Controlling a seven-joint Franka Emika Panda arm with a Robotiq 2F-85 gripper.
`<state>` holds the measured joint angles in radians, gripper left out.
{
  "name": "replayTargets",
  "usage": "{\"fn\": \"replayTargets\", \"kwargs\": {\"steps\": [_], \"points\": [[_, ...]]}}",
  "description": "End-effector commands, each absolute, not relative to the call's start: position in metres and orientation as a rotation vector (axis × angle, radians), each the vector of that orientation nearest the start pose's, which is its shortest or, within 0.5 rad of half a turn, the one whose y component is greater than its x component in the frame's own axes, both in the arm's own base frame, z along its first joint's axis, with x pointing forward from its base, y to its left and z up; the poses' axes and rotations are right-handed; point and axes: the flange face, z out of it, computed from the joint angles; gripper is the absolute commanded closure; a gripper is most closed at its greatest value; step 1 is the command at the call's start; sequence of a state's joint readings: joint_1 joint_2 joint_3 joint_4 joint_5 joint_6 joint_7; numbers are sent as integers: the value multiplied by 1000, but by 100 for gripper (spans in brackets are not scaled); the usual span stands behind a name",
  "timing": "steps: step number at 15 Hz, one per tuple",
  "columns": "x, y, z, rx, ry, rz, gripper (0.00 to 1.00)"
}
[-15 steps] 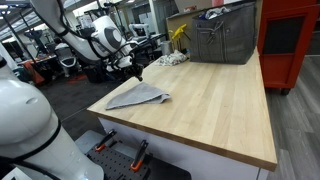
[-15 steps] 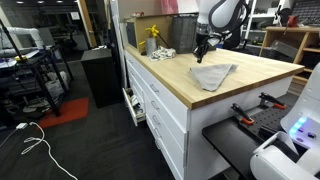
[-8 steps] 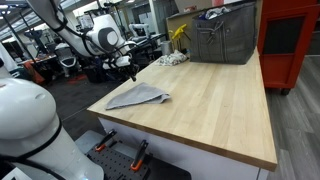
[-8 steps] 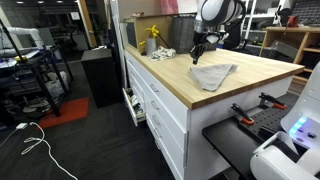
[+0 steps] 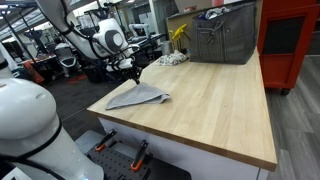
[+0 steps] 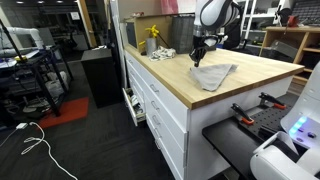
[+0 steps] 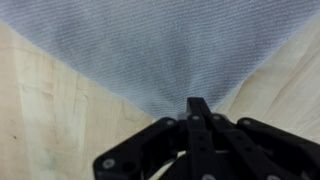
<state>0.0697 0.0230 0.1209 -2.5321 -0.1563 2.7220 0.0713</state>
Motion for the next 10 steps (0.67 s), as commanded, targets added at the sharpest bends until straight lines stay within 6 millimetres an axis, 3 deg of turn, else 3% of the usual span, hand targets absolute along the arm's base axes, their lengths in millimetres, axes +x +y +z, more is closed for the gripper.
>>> {"fn": "replayTargets", "kwargs": {"steps": [1,6,10], "points": [[479,102,272,-3167,-371,-220,100],[494,117,267,-3162,-398,-208,100],[496,117,260,-3170,-411,-190,100]]}}
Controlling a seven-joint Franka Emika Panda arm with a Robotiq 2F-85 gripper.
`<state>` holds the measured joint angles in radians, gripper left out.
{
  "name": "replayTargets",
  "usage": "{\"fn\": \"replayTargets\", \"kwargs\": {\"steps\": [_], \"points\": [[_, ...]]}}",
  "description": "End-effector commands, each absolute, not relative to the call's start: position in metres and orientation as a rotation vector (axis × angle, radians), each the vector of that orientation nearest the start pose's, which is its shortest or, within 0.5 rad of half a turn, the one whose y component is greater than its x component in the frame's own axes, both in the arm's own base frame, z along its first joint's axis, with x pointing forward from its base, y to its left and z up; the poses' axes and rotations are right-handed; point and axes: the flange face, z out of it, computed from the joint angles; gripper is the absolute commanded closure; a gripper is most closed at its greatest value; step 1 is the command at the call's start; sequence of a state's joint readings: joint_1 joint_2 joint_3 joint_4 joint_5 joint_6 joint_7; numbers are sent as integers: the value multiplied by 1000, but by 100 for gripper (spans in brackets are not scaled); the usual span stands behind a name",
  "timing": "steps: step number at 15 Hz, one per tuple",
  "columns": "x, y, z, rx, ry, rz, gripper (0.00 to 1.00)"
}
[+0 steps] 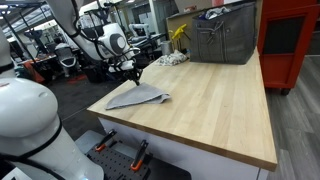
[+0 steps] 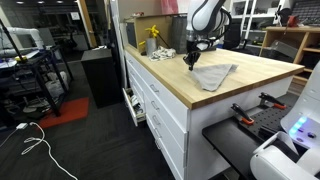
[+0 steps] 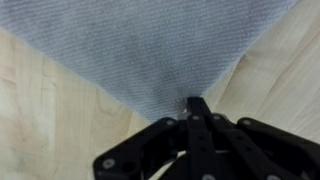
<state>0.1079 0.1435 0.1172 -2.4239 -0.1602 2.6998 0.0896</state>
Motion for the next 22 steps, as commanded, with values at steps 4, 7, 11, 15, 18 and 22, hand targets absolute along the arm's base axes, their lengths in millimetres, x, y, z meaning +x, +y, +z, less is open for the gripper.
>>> {"fn": "replayTargets", "kwargs": {"steps": [4,7,11,15,18,22], "points": [[489,100,246,-3196,-371,-139,100],[494,97,243,-3211,-327,-140,100],[510,110,247,-3234,-290,-192,100],[533,126,246,-3254,-273,-246,100],[539,128,257,-3216,-239,-286,100],[519,105,290,-3176,-154,-318,100]]}}
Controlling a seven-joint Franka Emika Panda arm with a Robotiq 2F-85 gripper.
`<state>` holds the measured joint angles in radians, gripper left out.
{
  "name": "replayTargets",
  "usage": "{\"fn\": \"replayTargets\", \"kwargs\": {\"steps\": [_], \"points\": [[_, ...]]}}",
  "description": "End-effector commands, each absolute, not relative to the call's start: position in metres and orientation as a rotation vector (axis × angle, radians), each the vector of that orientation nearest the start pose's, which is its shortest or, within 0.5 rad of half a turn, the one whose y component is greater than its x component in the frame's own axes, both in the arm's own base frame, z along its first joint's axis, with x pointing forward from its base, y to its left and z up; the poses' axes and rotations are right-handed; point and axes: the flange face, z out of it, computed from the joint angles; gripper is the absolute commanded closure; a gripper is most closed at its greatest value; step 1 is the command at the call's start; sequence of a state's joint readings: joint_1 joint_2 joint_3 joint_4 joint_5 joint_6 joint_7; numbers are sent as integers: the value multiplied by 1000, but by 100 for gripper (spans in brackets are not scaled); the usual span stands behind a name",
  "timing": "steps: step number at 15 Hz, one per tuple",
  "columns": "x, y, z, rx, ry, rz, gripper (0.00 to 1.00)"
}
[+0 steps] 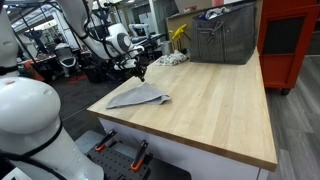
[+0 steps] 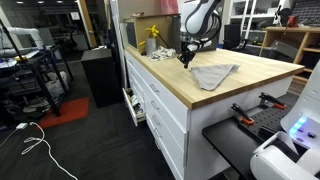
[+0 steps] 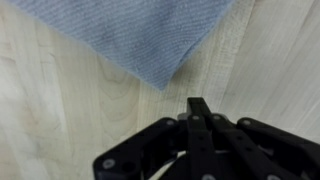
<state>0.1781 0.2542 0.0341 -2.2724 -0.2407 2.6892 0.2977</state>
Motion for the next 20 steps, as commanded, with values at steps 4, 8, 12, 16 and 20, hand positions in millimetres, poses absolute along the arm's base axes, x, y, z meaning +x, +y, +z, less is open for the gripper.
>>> {"fn": "replayTargets", "kwargs": {"steps": [4,8,12,16,20], "points": [[495,79,294,-3213,-181,-257,100],[475,66,275,-3255,-164,-101,100],[478,76,252,-3271,-163,26,100],[500,99,230,-3296,-102,3,100],[527,121,224,-3309,-11,-67,100]]}}
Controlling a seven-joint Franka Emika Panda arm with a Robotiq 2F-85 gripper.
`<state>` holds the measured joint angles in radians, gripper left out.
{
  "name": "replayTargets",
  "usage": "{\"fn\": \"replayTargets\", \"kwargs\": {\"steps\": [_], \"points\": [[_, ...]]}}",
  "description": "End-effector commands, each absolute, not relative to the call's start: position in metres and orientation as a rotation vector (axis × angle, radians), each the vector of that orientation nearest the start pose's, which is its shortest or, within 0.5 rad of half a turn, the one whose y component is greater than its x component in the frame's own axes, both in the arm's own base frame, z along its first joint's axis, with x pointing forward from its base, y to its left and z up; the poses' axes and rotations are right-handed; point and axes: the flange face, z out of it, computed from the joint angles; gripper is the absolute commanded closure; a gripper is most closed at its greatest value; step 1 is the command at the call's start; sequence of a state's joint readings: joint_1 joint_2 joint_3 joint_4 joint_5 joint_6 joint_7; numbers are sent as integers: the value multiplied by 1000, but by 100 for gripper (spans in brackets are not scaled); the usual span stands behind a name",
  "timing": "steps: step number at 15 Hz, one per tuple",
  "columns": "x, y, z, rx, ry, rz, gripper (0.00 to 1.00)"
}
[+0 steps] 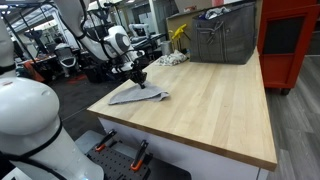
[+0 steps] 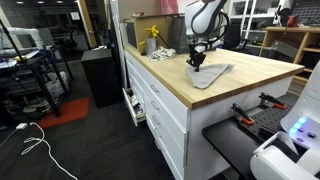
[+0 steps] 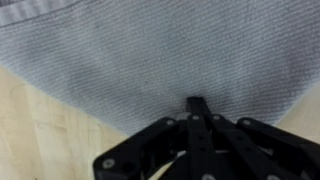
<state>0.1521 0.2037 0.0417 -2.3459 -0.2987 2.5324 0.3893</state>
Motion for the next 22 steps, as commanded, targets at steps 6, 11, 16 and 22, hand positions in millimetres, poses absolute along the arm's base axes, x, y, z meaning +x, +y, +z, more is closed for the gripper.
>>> {"fn": "replayTargets", "kwargs": {"steps": [6,11,16,22], "points": [[560,136,250,-3287,126,-196,100],[524,120,279,-3291,95,-201,100],[479,95,342,-3283,67,-275,100],[448,73,440,-3181,-65,-413,100]]}}
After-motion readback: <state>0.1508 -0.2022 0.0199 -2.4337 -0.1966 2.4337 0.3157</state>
